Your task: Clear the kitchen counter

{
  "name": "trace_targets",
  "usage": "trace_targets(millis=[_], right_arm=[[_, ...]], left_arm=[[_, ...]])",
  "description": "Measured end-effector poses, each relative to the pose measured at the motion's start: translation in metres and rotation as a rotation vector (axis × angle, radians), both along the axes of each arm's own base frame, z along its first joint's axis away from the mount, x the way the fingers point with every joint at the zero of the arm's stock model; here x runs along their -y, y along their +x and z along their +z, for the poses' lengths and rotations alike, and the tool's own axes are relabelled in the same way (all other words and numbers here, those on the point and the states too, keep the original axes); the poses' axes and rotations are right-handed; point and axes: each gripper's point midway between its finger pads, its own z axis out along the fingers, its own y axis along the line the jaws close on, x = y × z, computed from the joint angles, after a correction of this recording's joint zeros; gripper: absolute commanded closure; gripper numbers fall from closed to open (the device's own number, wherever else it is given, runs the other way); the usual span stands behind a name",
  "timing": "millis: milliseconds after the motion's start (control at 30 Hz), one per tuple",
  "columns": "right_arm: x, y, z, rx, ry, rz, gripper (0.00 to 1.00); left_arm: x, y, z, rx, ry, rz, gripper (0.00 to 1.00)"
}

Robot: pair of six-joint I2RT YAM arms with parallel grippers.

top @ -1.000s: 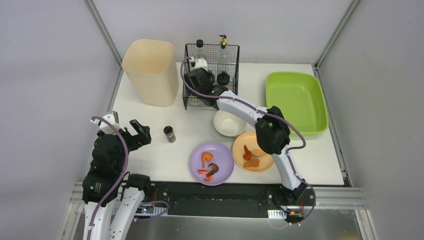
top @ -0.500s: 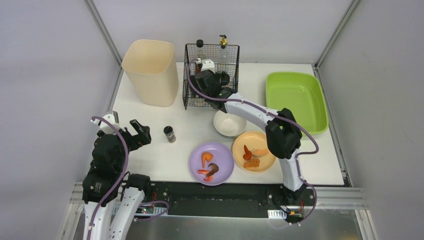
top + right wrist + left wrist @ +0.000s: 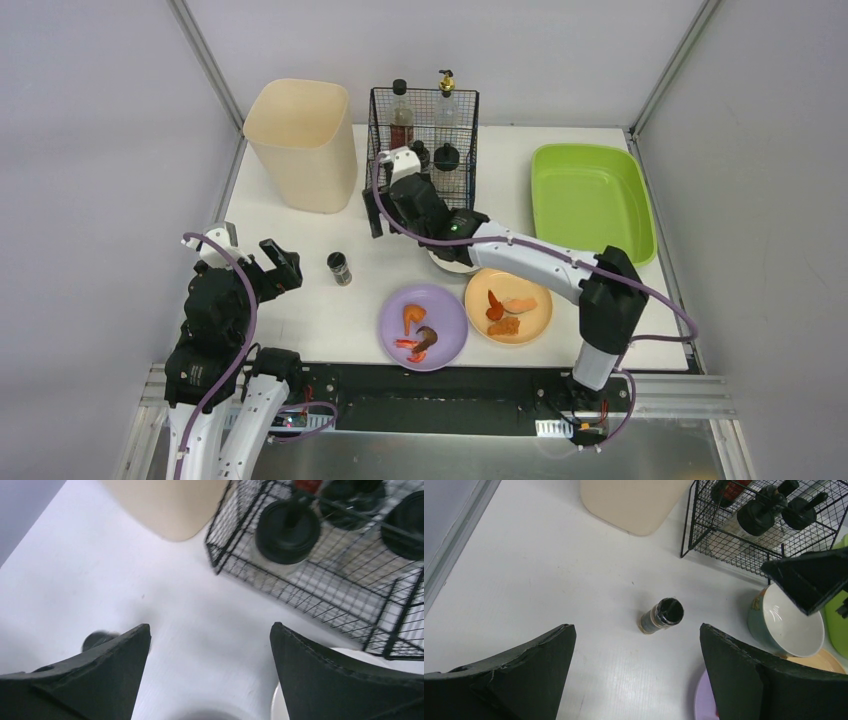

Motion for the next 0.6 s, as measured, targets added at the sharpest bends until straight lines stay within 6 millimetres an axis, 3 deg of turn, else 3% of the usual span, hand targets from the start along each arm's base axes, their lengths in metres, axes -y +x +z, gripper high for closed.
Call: trace_targets(millis=[333, 600], right_arm=[[-0.046, -0.081, -0.008, -0.069, 0.022, 0.274, 0.05], [-0.081, -0.106, -0.033, -0.104, -0.013, 0.371, 0.03]], left_arm=[[-0.006, -0.001, 0.001, 0.009, 0.009, 0.032, 0.01], [-0.015, -0.005, 0.005, 0.032, 0.02, 0.078, 0.01]])
